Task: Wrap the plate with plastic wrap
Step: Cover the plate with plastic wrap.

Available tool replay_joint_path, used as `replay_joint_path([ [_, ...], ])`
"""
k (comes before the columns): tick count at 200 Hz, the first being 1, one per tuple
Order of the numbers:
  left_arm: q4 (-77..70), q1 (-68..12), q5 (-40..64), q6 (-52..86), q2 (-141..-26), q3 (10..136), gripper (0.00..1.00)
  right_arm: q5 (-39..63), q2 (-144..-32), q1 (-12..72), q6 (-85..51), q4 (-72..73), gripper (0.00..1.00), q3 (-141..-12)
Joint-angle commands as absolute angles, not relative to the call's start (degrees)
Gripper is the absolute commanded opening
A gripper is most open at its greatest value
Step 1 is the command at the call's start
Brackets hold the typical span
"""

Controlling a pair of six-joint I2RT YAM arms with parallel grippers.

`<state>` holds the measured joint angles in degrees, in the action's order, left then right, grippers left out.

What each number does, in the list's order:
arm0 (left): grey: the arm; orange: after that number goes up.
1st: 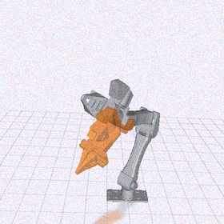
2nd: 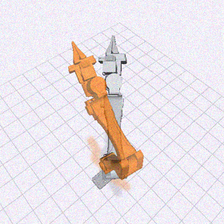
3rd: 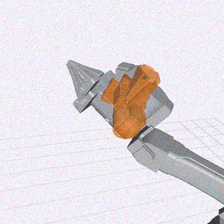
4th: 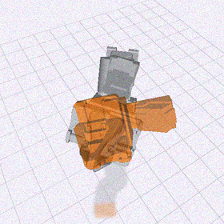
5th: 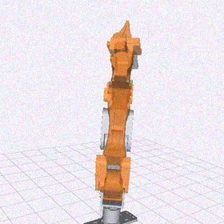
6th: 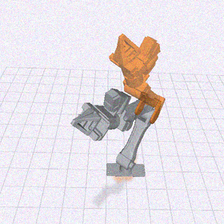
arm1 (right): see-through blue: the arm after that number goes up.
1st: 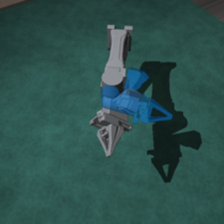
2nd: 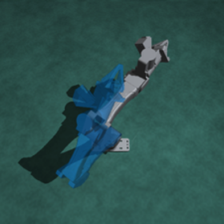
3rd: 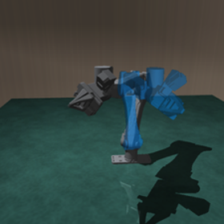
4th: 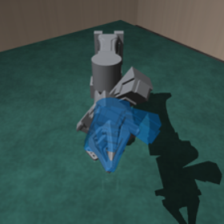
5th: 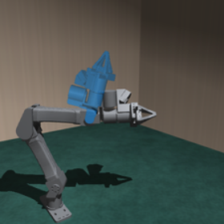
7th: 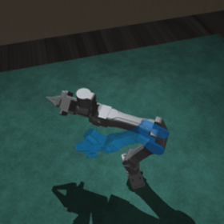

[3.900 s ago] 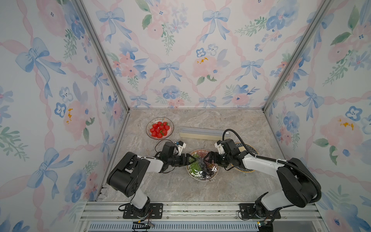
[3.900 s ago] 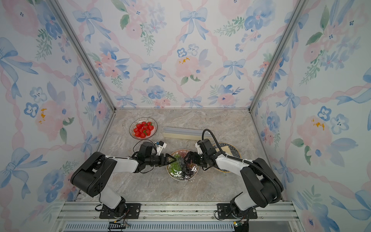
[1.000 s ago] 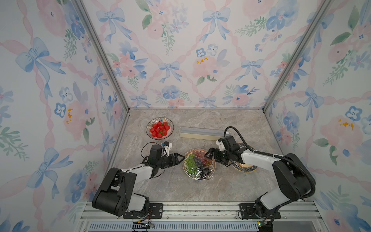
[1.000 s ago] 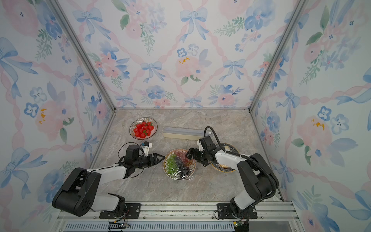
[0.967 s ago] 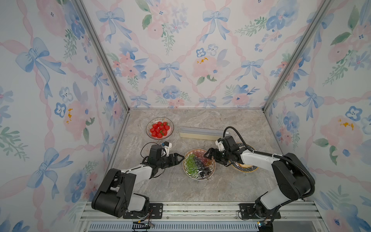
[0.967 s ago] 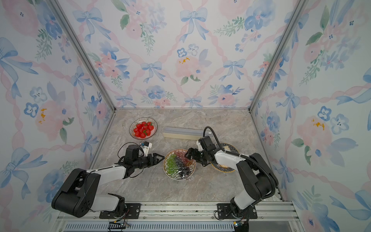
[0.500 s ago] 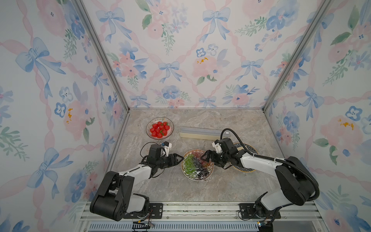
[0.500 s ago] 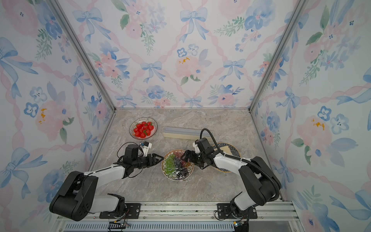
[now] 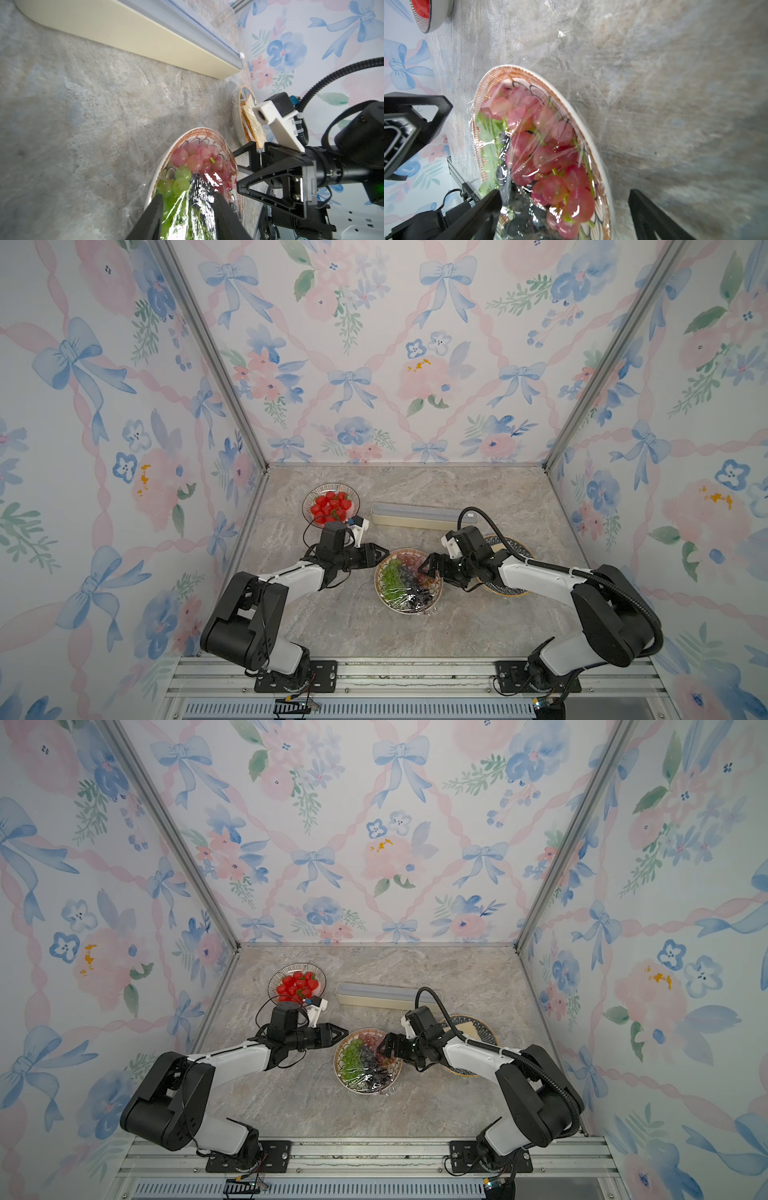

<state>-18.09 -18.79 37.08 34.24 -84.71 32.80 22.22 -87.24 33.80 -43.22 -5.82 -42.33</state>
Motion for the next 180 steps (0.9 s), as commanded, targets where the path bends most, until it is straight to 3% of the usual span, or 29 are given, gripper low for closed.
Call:
replay_joint_path([
  [1,-18.0,-19.1,36.0,31.8,-86.1,33.1,0.44,21.3,-86.5,34.0,-42.0,-7.6,0.97,-42.4],
  [105,-19.2,-21.3,35.8,31.7,-90.8,31.4,0.46,22.3,-86.5,35.5,-42.8,-8.1,0.97,-43.4],
  [180,-23.5,-24.8,37.5,36.2,-91.2,30.3,0.5,25.7,-87.0,40.0,-49.5,-0.8,0.97,-42.3],
])
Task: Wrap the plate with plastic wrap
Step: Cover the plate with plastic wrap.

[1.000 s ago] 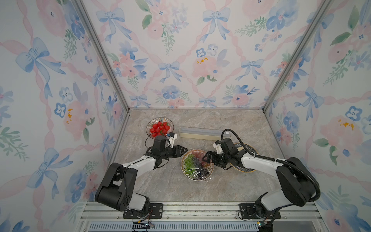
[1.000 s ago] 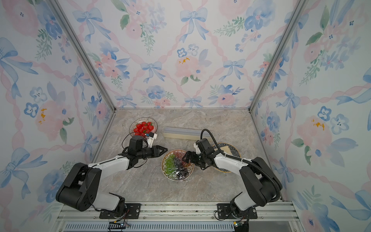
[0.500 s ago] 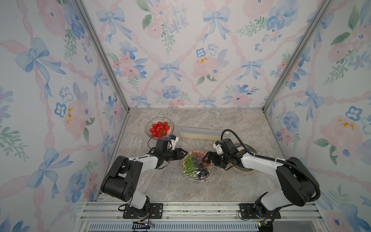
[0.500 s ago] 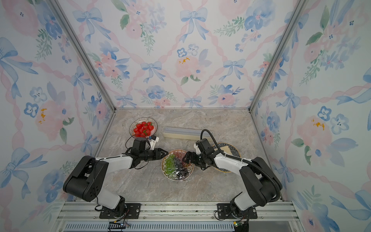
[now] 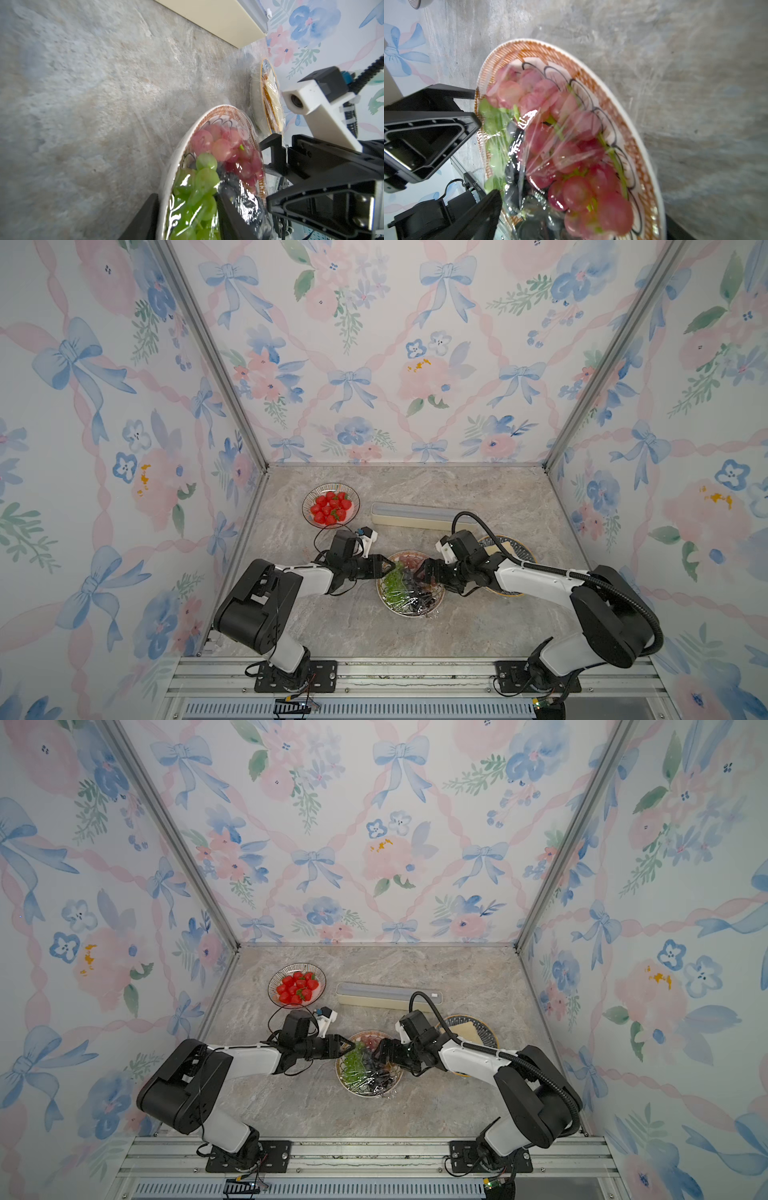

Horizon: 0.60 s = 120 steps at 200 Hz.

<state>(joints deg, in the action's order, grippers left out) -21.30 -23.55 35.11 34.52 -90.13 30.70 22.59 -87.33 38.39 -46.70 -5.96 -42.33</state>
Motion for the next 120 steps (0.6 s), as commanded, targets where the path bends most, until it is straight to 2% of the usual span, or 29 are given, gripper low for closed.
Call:
replay_joint_path([
  [1,-23.5,-24.8,37.4,36.3,-91.2,30.3,0.5,25.5,-86.9,39.9,-49.4,-1.0,0.97,-42.1],
  [51,-22.7,-22.1,31.5,35.8,-87.7,29.4,0.6,18.6,-81.5,35.0,-40.9,-15.9,0.97,-43.3],
  [78,-15.8,-21.1,26.7,33.1,-83.5,29.3,0.65,19.2,-82.6,34.6,-40.6,-15.1,0.97,-44.1],
  [120,-11.5,-19.2,27.1,34.1,-76.9,26.2,0.67,22.5,-91.6,35.7,-39.3,-11.5,0.97,-49.4],
])
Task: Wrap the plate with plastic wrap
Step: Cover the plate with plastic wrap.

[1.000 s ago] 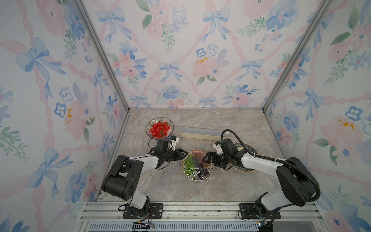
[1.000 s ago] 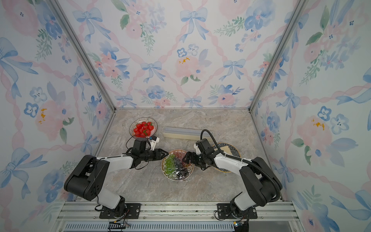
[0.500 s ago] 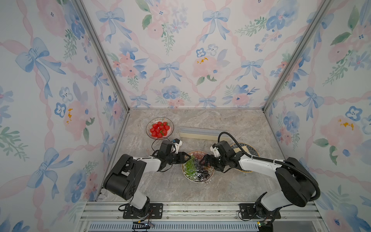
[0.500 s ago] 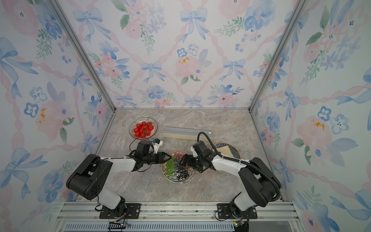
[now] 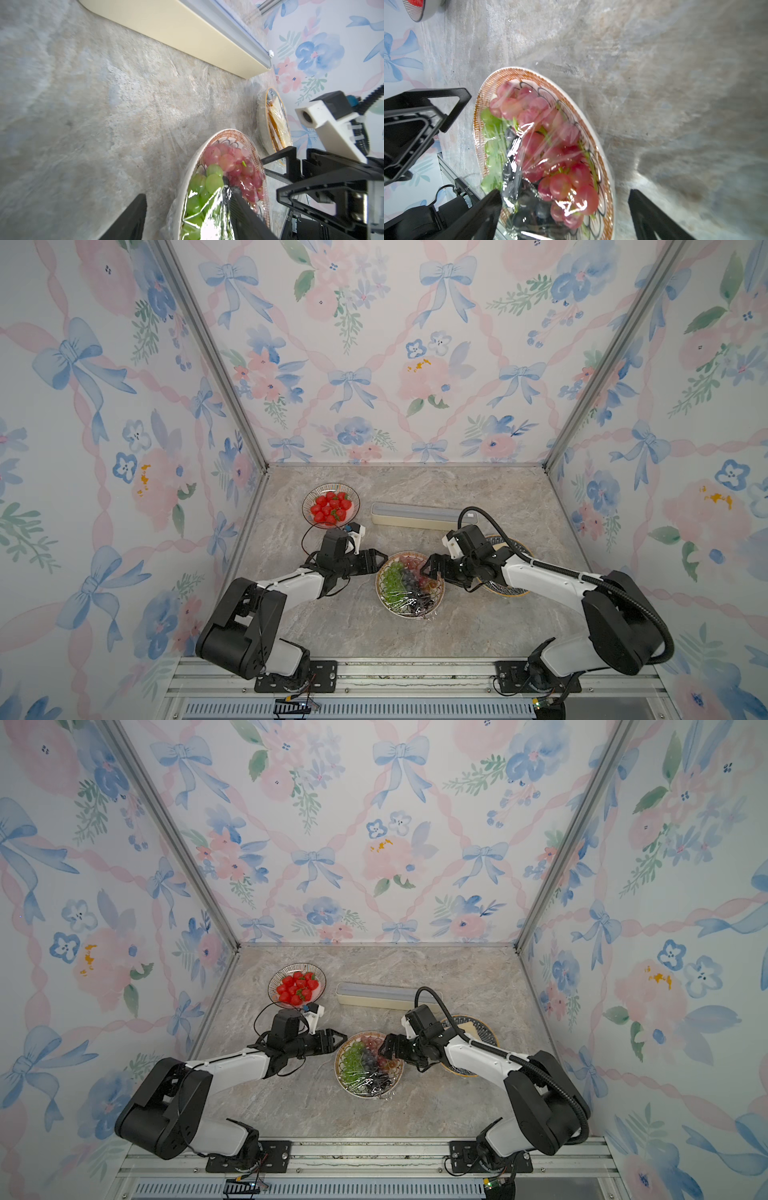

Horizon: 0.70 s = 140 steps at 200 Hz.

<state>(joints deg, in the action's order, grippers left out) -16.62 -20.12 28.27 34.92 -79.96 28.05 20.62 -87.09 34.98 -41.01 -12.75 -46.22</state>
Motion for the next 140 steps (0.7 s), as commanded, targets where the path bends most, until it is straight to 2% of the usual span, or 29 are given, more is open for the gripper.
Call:
replay_joint_path([
  [1,-11.4,-19.1,27.1,34.1,-76.8,26.2,0.67,22.6,-91.7,35.8,-39.3,-11.4,0.97,-49.4],
  [43,-5.8,-18.3,28.4,34.6,-71.8,25.2,0.68,26.9,-93.2,37.8,-42.4,-5.8,0.97,-49.7],
  [99,-2.9,-19.6,29.4,36.7,-70.1,22.4,0.68,21.8,-93.2,34.8,-36.3,-12.9,0.97,-51.8],
  [140,-2.7,-23.1,30.8,37.7,-71.4,23.3,0.69,23.4,-97.7,35.9,-36.2,-11.6,0.97,-54.5],
])
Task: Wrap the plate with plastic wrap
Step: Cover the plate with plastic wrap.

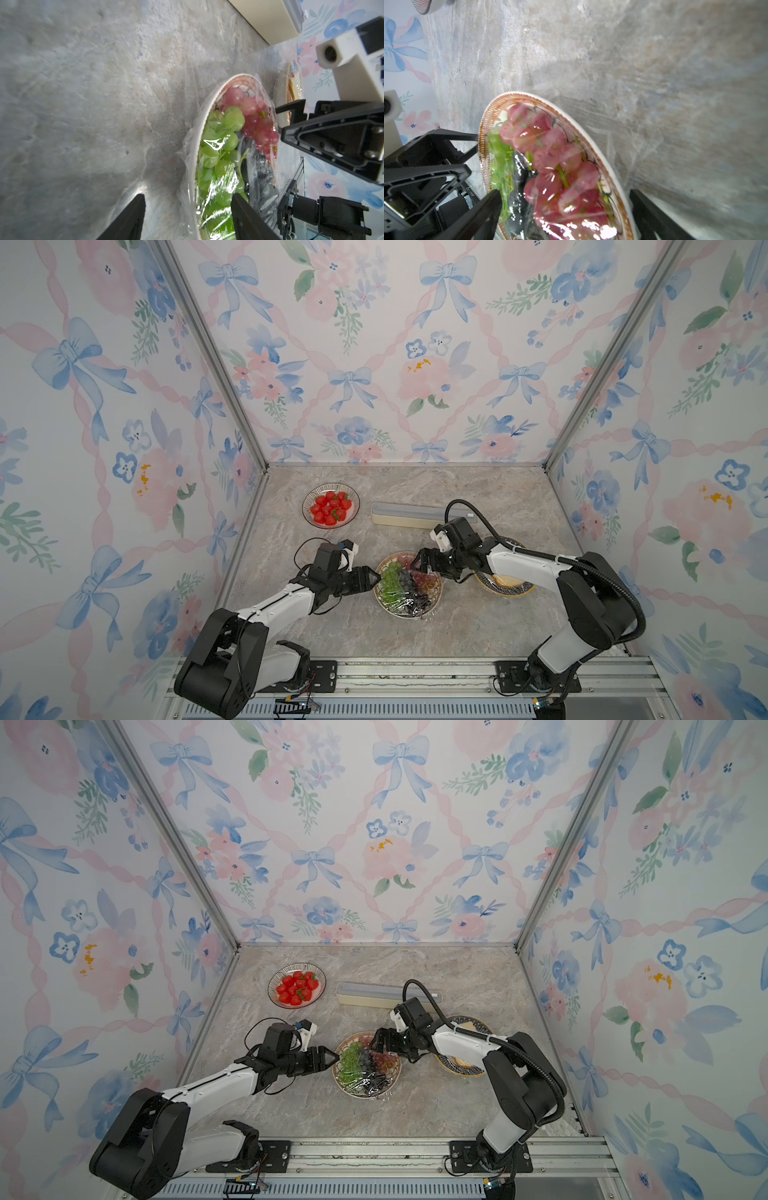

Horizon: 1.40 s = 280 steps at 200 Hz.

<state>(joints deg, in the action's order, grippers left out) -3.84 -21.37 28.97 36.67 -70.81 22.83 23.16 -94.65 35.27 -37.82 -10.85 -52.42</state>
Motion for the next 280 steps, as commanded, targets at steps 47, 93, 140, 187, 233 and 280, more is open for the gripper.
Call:
replay_joint_path([
  [47,-2.8,-27.2,31.6,39.5,-73.0,25.3,0.69,25.4,-99.6,37.6,-38.0,-8.8,0.97,-55.4],
  [93,-2.9,-31.3,31.1,40.7,-75.2,29.5,0.69,27.6,-100.9,38.3,-39.1,-6.1,0.97,-56.5],
  [140,-3.0,-32.0,25.5,40.4,-76.2,29.7,0.74,20.2,-91.3,32.8,-38.6,-11.5,0.97,-52.1],
  [187,-5.0,-32.5,29.1,40.3,-78.9,30.7,0.75,16.5,-75.9,31.6,-41.9,-20.0,0.97,-44.8],
  [233,-5.6,-33.2,30.7,40.6,-77.9,30.0,0.74,14.6,-67.8,37.7,-56.9,-19.4,0.97,-37.4],
  [280,-6.6,-35.0,32.3,41.1,-77.8,30.2,0.74,16.3,-70.7,43.7,-65.8,-6.4,0.97,-34.3],
])
